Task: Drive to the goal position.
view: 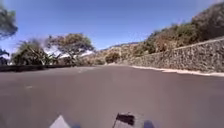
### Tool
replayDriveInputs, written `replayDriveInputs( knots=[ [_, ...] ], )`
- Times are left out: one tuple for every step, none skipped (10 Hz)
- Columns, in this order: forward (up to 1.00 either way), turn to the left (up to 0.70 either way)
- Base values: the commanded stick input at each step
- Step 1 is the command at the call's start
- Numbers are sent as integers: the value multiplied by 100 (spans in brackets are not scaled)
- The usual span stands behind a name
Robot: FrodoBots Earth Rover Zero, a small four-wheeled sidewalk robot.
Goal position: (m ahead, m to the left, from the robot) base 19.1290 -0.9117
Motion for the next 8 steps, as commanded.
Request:
replayDriveInputs(
  knots=[
    [85, 0],
    [85, 0],
    [85, 0],
    [85, 0],
    [85, 0],
    [85, 0],
    [85, 0],
    [85, 0]
  ],
)
